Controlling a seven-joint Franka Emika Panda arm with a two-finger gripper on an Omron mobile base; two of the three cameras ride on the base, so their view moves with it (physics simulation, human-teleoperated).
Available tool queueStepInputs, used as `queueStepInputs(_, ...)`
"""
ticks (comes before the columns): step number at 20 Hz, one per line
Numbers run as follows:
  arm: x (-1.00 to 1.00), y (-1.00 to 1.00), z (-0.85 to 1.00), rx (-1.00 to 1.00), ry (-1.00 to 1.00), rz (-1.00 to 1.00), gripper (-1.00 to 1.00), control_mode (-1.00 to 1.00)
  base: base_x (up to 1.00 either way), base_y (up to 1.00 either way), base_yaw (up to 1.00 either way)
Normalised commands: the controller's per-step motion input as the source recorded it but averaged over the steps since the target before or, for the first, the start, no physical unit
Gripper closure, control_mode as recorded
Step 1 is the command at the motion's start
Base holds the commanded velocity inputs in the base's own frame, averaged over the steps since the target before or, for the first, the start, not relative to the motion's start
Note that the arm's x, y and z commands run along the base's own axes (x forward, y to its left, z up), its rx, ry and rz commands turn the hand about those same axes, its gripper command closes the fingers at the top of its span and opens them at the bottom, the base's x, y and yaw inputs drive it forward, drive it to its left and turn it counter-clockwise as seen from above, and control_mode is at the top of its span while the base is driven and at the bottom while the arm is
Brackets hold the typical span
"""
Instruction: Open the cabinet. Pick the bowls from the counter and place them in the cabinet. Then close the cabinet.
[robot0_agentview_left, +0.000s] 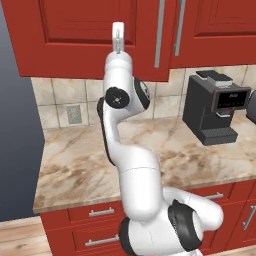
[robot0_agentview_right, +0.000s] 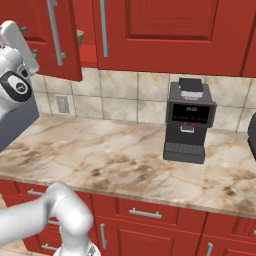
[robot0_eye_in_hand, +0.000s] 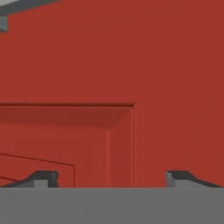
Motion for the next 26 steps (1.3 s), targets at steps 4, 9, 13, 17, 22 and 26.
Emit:
queueStepInputs(4, 1.00, -0.01, -0.33, 0.11, 0.00, 0.14, -1.00, -1.00, 0.00, 0.00, 0.00)
queueStepInputs(9, 1.00, 0.00, -0.42, 0.06, 0.00, 0.18, -1.00, -1.00, 0.00, 0.00, 0.00)
queueStepInputs(13, 1.00, 0.00, -0.25, 0.05, 0.00, 0.18, -1.00, -1.00, 0.00, 0.00, 0.00)
queueStepInputs(17, 1.00, 0.00, -0.08, 0.03, 0.00, 0.17, -1.00, -1.00, 0.00, 0.00, 0.00)
queueStepInputs(22, 0.81, 0.00, 0.00, 0.00, 0.04, 0.11, -1.00, -1.00, 0.00, 0.00, 0.00)
queueStepInputs(26, 0.21, 0.00, 0.00, 0.00, 0.00, 0.05, -1.00, -1.00, 0.00, 0.00, 0.00)
